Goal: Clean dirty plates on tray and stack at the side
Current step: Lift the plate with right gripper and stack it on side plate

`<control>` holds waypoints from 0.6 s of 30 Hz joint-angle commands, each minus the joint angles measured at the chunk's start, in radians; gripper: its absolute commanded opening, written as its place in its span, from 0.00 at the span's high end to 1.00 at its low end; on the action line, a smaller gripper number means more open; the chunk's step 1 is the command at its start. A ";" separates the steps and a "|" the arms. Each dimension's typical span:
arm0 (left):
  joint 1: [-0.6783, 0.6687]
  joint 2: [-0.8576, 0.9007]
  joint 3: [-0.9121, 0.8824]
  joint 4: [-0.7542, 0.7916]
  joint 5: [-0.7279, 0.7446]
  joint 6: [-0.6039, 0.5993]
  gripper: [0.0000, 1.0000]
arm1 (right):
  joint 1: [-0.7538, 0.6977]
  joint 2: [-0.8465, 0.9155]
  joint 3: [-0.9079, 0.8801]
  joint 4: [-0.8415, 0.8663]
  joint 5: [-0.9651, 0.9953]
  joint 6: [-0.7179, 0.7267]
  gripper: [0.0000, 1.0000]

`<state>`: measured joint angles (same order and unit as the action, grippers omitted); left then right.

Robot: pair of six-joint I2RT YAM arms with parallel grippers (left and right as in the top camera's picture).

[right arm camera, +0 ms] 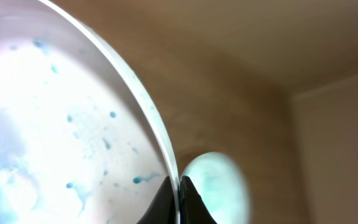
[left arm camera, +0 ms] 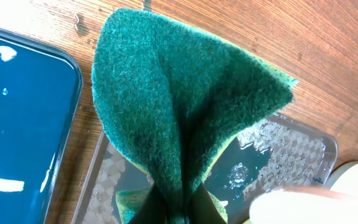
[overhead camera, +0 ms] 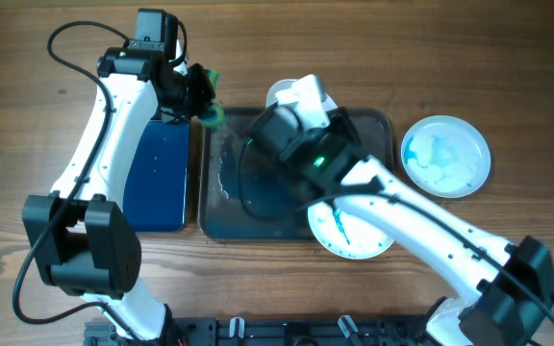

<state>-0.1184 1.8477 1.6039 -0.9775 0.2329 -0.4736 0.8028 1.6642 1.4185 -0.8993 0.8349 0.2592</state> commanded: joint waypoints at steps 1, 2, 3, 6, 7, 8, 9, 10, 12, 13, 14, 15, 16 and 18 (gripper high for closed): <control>-0.004 -0.011 0.014 -0.009 -0.035 -0.002 0.96 | -0.191 -0.019 0.014 -0.006 -0.715 0.007 0.96; -0.004 -0.011 0.014 -0.009 -0.045 -0.002 0.96 | -0.245 -0.019 0.014 -0.007 -0.808 0.006 0.96; -0.004 -0.011 0.014 -0.007 -0.044 -0.003 0.96 | -0.296 -0.019 0.014 -0.006 -0.888 0.007 0.96; -0.004 -0.011 0.014 -0.006 -0.044 -0.002 0.96 | -0.555 -0.035 0.021 -0.007 -1.240 0.006 0.96; -0.004 -0.011 0.014 -0.006 -0.044 -0.002 0.96 | -0.634 -0.044 0.021 -0.009 -1.302 0.006 0.96; -0.004 -0.011 0.014 -0.004 -0.044 -0.002 0.96 | -0.704 -0.051 0.021 -0.020 -1.325 0.012 0.96; -0.004 -0.011 0.014 -0.002 -0.045 -0.002 0.96 | -0.776 -0.058 0.021 -0.037 -1.326 0.040 0.96; -0.004 -0.011 0.014 0.000 -0.045 -0.002 0.96 | -0.883 -0.065 0.021 -0.073 -1.322 0.060 0.96; -0.004 -0.011 0.014 0.001 -0.045 -0.002 0.96 | -1.032 -0.064 0.016 -0.137 -1.249 0.071 0.96; -0.005 -0.011 0.014 0.001 -0.045 -0.002 0.96 | -1.138 -0.064 -0.011 -0.173 -1.088 0.098 0.96; -0.008 -0.011 0.014 0.001 -0.045 -0.002 0.96 | -1.177 -0.064 -0.035 -0.175 -1.022 0.111 0.96; -0.010 -0.011 0.014 0.002 -0.045 -0.003 0.96 | -1.204 -0.064 -0.058 -0.169 -0.980 0.111 0.96; -0.014 -0.011 0.014 0.003 -0.045 -0.002 0.96 | -1.238 -0.064 -0.098 -0.149 -0.934 0.113 0.96; -0.029 -0.011 0.014 0.016 -0.045 -0.002 0.96 | -1.287 -0.064 -0.196 -0.070 -0.854 0.161 0.96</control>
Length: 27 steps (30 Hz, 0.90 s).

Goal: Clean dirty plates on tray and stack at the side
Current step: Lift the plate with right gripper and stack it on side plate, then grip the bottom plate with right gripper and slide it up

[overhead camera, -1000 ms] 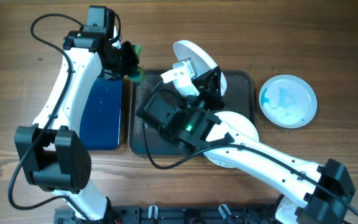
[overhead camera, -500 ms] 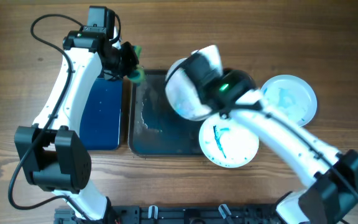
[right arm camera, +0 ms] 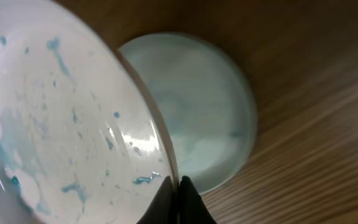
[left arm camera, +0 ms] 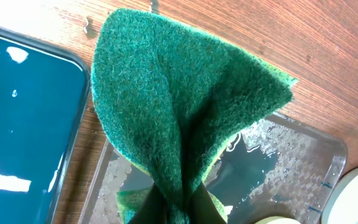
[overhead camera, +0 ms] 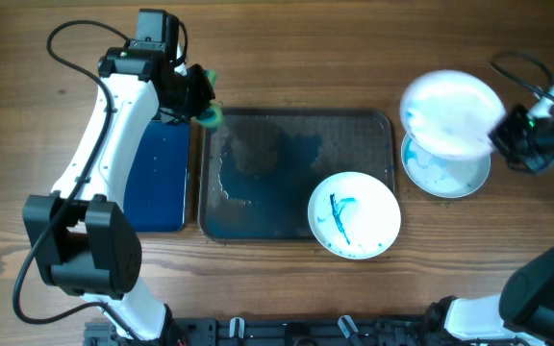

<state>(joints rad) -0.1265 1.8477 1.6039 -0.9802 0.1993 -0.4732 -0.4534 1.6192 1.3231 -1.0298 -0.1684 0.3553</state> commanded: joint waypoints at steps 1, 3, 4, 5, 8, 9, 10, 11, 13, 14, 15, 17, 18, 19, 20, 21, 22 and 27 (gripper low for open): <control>-0.030 -0.011 0.014 0.026 -0.011 -0.003 0.96 | -0.045 -0.019 -0.150 0.123 0.150 0.072 0.96; -0.047 -0.011 0.014 0.034 -0.027 -0.003 0.96 | -0.041 -0.019 -0.221 0.214 0.089 0.066 0.96; -0.053 -0.011 0.014 0.034 -0.049 -0.003 0.96 | -0.035 -0.018 -0.242 0.233 0.089 0.066 0.96; -0.058 -0.011 0.014 0.033 -0.063 -0.003 0.96 | -0.028 -0.018 -0.257 0.244 0.089 0.067 0.96; -0.061 -0.011 0.014 0.034 -0.067 -0.003 0.96 | -0.003 -0.018 -0.299 0.268 0.090 0.066 0.94; -0.061 -0.011 0.014 0.035 -0.068 -0.003 0.96 | 0.005 -0.018 -0.303 0.267 0.089 0.065 0.83; -0.061 -0.011 0.014 0.038 -0.071 -0.003 0.96 | 0.010 -0.018 -0.303 0.267 0.089 0.063 0.68; -0.061 -0.011 0.014 0.041 -0.071 -0.003 0.96 | 0.014 -0.019 -0.302 0.267 0.086 0.059 0.60; -0.061 -0.011 0.014 0.048 -0.071 -0.003 0.96 | 0.022 -0.019 -0.292 0.249 0.051 0.035 0.53; -0.061 -0.011 0.014 0.048 -0.071 -0.003 0.96 | 0.027 -0.023 -0.275 0.226 0.020 0.016 0.53; -0.061 -0.011 0.014 0.049 -0.071 -0.003 0.96 | 0.035 -0.031 -0.253 0.198 -0.016 -0.011 0.53; -0.061 -0.011 0.014 0.049 -0.071 -0.003 0.96 | 0.067 -0.061 -0.208 0.141 -0.107 -0.070 0.53; -0.061 -0.011 0.014 0.048 -0.071 -0.003 0.96 | 0.100 -0.082 -0.192 0.114 -0.190 -0.121 0.54; -0.061 -0.011 0.014 0.048 -0.071 -0.003 0.96 | 0.163 -0.108 -0.188 0.082 -0.285 -0.185 0.55; -0.061 -0.011 0.014 0.048 -0.071 -0.003 0.96 | 0.231 -0.112 -0.188 0.040 -0.282 -0.203 0.55; -0.061 -0.011 0.014 0.048 -0.071 -0.004 0.96 | 0.289 -0.106 -0.193 0.005 -0.253 -0.220 0.56; -0.061 -0.011 0.014 0.048 -0.071 -0.006 0.96 | 0.345 -0.102 -0.210 -0.025 -0.209 -0.223 0.57; -0.061 -0.011 0.014 0.049 -0.071 -0.006 0.96 | 0.462 -0.098 -0.353 -0.081 -0.086 -0.087 0.71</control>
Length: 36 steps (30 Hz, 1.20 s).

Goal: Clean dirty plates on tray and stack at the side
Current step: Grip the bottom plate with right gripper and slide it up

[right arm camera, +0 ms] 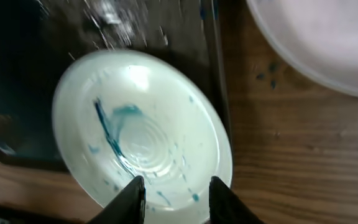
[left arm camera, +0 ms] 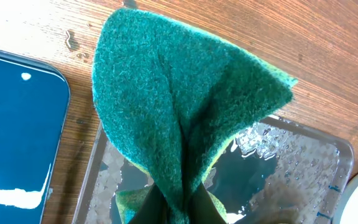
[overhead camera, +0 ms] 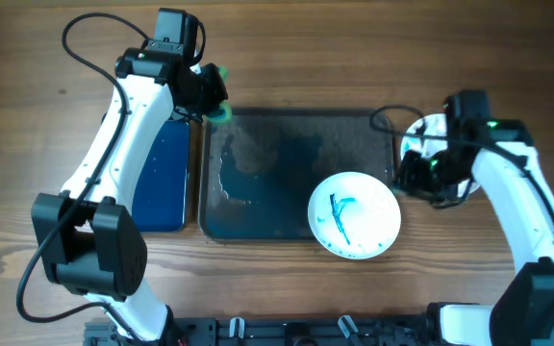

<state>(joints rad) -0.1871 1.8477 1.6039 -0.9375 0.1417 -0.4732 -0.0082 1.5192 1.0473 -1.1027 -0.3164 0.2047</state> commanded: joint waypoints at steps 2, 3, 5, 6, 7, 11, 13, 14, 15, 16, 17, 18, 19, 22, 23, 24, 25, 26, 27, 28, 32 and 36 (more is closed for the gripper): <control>-0.001 -0.011 0.014 0.006 -0.013 -0.006 0.96 | 0.017 0.002 -0.158 0.027 0.101 0.109 0.73; -0.001 -0.011 0.014 0.006 -0.013 -0.006 0.96 | 0.018 0.002 -0.186 0.057 0.105 0.110 0.73; -0.001 -0.011 0.014 0.006 -0.013 -0.006 0.96 | 0.018 0.003 -0.226 0.109 0.106 0.113 0.73; -0.001 -0.011 0.014 0.006 -0.013 -0.006 0.96 | 0.018 0.003 -0.239 0.124 0.106 0.113 0.73; -0.001 -0.011 0.014 0.006 -0.013 -0.006 0.96 | 0.018 0.003 -0.254 0.145 0.106 0.112 0.73; -0.001 -0.010 0.014 0.006 -0.013 -0.006 0.96 | 0.018 0.003 -0.264 0.175 0.106 0.109 0.87; -0.001 -0.009 0.014 0.005 -0.013 -0.006 0.96 | 0.018 0.003 -0.264 0.175 0.106 0.109 0.92; -0.001 -0.008 0.013 0.005 -0.013 -0.006 0.96 | 0.018 0.003 -0.264 0.174 0.104 0.109 0.96; -0.001 -0.008 0.013 0.006 -0.013 -0.006 0.96 | 0.018 0.003 -0.264 0.174 0.095 0.109 0.95; -0.001 -0.007 0.013 0.005 -0.013 -0.006 0.96 | 0.023 0.000 -0.259 0.179 0.035 0.092 0.96; -0.001 -0.007 0.013 0.005 -0.013 -0.006 0.96 | 0.034 -0.006 -0.245 0.179 -0.018 0.084 0.96; -0.001 -0.007 0.013 0.005 -0.013 -0.006 0.96 | 0.077 -0.021 -0.195 0.179 -0.032 0.089 0.96; -0.001 -0.007 0.013 0.005 -0.013 -0.006 0.96 | 0.105 -0.025 -0.165 0.180 -0.018 0.110 0.96; -0.001 -0.006 0.013 0.006 -0.013 -0.006 0.96 | 0.235 -0.025 -0.072 0.260 0.031 0.348 0.96; -0.001 -0.005 0.013 0.006 -0.013 -0.006 0.96 | 0.285 -0.024 -0.069 0.323 0.032 0.425 0.96; -0.001 -0.003 0.013 0.005 -0.013 -0.006 0.96 | 0.339 -0.018 -0.070 0.379 0.058 0.517 0.96; -0.001 -0.002 0.013 0.005 -0.013 -0.007 0.96 | 0.398 -0.006 -0.070 0.435 0.111 0.605 0.96; -0.001 -0.002 0.011 0.005 -0.013 -0.007 0.96 | 0.444 0.009 -0.070 0.477 0.166 0.670 0.96; -0.001 -0.002 0.010 0.003 -0.013 -0.006 0.96 | 0.483 0.027 -0.070 0.508 0.209 0.725 0.96; -0.001 -0.002 0.010 0.002 -0.013 -0.006 0.96 | 0.505 0.044 -0.070 0.524 0.228 0.748 0.96; -0.001 -0.002 -0.001 0.002 -0.013 -0.006 0.96 | 0.549 0.096 -0.070 0.603 0.192 0.689 0.89; -0.001 -0.002 -0.001 0.002 -0.013 -0.006 0.96 | 0.538 0.096 -0.066 0.634 0.153 0.585 0.67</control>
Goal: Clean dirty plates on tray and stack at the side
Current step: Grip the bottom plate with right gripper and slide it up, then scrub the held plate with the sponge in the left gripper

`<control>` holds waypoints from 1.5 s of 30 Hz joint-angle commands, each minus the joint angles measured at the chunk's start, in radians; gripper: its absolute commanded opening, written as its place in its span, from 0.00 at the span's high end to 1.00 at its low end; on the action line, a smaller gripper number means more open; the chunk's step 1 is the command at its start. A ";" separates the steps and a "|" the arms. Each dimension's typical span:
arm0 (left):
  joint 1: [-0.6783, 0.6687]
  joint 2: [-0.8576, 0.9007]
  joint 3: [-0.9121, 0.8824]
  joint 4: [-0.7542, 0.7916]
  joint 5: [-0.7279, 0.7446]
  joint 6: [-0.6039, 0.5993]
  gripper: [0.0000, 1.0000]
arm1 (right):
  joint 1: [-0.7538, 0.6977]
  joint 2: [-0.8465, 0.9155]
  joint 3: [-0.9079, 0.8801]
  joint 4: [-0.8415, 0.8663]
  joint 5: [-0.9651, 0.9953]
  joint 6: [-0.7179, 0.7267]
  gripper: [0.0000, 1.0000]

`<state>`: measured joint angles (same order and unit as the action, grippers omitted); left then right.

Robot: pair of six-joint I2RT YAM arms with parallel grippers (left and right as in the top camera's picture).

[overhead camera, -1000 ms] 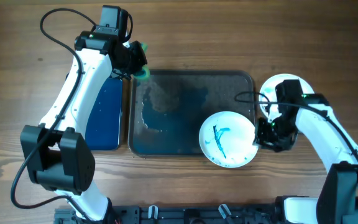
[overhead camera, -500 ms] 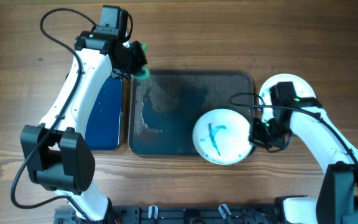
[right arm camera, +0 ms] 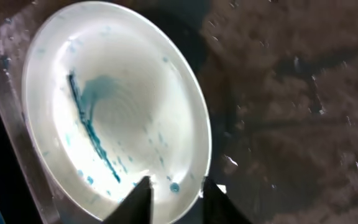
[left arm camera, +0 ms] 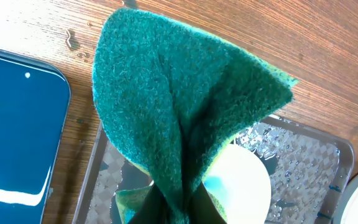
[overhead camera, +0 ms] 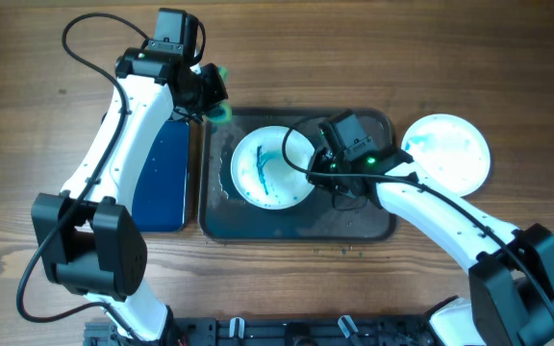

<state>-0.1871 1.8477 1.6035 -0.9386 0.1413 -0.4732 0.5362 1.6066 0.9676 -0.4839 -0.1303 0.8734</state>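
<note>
A white plate streaked with blue lies in the left half of the dark wet tray. My right gripper is at its right rim. In the right wrist view the plate fills the left, and the gripper is open with its fingers astride the near rim. Two stacked white plates rest on the table to the right of the tray. My left gripper is shut on a folded green sponge above the tray's back left corner.
A blue tray lies left of the dark tray, under the left arm. Water drops cover the dark tray's floor. Bare wooden table surrounds both trays.
The streaked plate was at the tray's front right and now lies in its left half. My right gripper has moved from beside the stack to the tray's middle, still open. The left arm has not moved.
My right gripper was shut on a faintly stained plate over the tray, then held it above the plate on the table at the right. Later it was open over the streaked plate, the carried one left on the stack. Now the streaked plate is near the sponge.
</note>
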 commanded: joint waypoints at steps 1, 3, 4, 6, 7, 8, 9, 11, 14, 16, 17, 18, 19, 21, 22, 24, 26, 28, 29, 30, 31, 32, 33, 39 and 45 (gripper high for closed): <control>-0.001 -0.002 -0.001 0.003 -0.013 -0.006 0.96 | -0.016 0.012 0.019 0.016 -0.072 -0.116 0.67; -0.001 -0.002 -0.001 0.002 -0.013 -0.006 0.96 | -0.054 0.063 0.061 -0.014 -0.145 -0.207 0.66; -0.001 -0.002 -0.001 0.002 -0.013 -0.006 0.96 | -0.076 0.114 0.106 -0.049 -0.169 -0.283 0.66; -0.001 -0.002 -0.001 0.002 -0.013 -0.006 0.96 | -0.101 0.233 0.240 -0.146 -0.213 -0.441 0.64; -0.001 -0.002 -0.001 0.003 -0.013 -0.006 0.96 | -0.106 0.312 0.348 -0.242 -0.193 -0.529 0.64; -0.001 -0.002 -0.001 0.003 -0.013 -0.006 0.96 | -0.107 0.359 0.416 -0.299 -0.161 -0.554 0.64; -0.001 -0.002 -0.001 0.003 -0.013 -0.006 0.96 | -0.108 0.413 0.486 -0.346 -0.113 -0.567 0.64; -0.001 -0.002 -0.001 0.002 -0.013 -0.006 0.96 | -0.109 0.509 0.586 -0.399 -0.095 -0.603 0.66; -0.001 -0.002 -0.001 0.001 -0.013 -0.006 0.96 | -0.109 0.533 0.589 -0.404 -0.096 -0.605 0.71; -0.001 -0.002 -0.001 0.002 -0.013 -0.006 0.96 | -0.109 0.533 0.588 -0.423 -0.109 -0.605 0.80; -0.001 -0.002 -0.001 0.000 -0.013 -0.006 0.96 | -0.109 0.533 0.588 -0.435 -0.126 -0.603 0.82; -0.001 -0.002 -0.001 -0.003 -0.013 -0.006 0.96 | -0.108 0.533 0.588 -0.444 -0.145 -0.599 0.82; -0.001 -0.002 -0.001 -0.005 -0.012 -0.006 0.96 | -0.107 0.533 0.587 -0.454 -0.150 -0.574 0.81; -0.001 -0.002 -0.001 -0.005 -0.012 -0.006 0.96 | -0.107 0.533 0.566 -0.449 -0.177 -0.518 0.81; -0.001 -0.002 -0.001 -0.009 -0.012 -0.006 0.96 | -0.108 0.533 0.552 -0.439 -0.192 -0.488 0.81; -0.001 -0.002 -0.001 -0.025 -0.012 -0.006 0.96 | -0.107 0.533 0.518 -0.415 -0.197 -0.378 0.87; -0.001 -0.002 -0.001 -0.055 -0.012 -0.006 0.96 | -0.107 0.533 0.491 -0.391 -0.198 -0.307 0.96; -0.001 -0.002 -0.001 -0.081 -0.012 -0.006 0.96 | -0.107 0.533 0.480 -0.369 -0.213 -0.294 0.96; -0.001 -0.002 -0.001 -0.088 -0.012 -0.006 0.96 | -0.106 0.533 0.479 -0.363 -0.212 -0.294 0.96; -0.001 -0.002 -0.001 -0.098 -0.011 -0.006 0.96 | -0.105 0.533 0.479 -0.353 -0.213 -0.295 0.96; -0.001 -0.002 -0.001 -0.111 -0.008 -0.006 0.96 | -0.105 0.533 0.479 -0.344 -0.213 -0.298 0.96; -0.001 -0.002 -0.001 -0.127 -0.004 -0.006 0.96 | -0.104 0.533 0.479 -0.338 -0.212 -0.298 0.96; -0.001 -0.002 -0.001 -0.139 -0.004 -0.006 0.96 | -0.103 0.533 0.479 -0.332 -0.213 -0.298 0.96; -0.014 -0.002 -0.019 -0.214 -0.005 -0.006 0.96 | -0.104 0.533 0.479 -0.298 -0.291 -0.385 0.96; -0.126 -0.002 -0.161 -0.112 -0.005 -0.006 0.96 | -0.104 0.533 0.479 -0.284 -0.300 -0.401 0.96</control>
<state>-0.2504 1.8481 1.5089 -1.1000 0.1383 -0.4736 0.4290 2.1254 1.4609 -0.7803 -0.4004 0.4999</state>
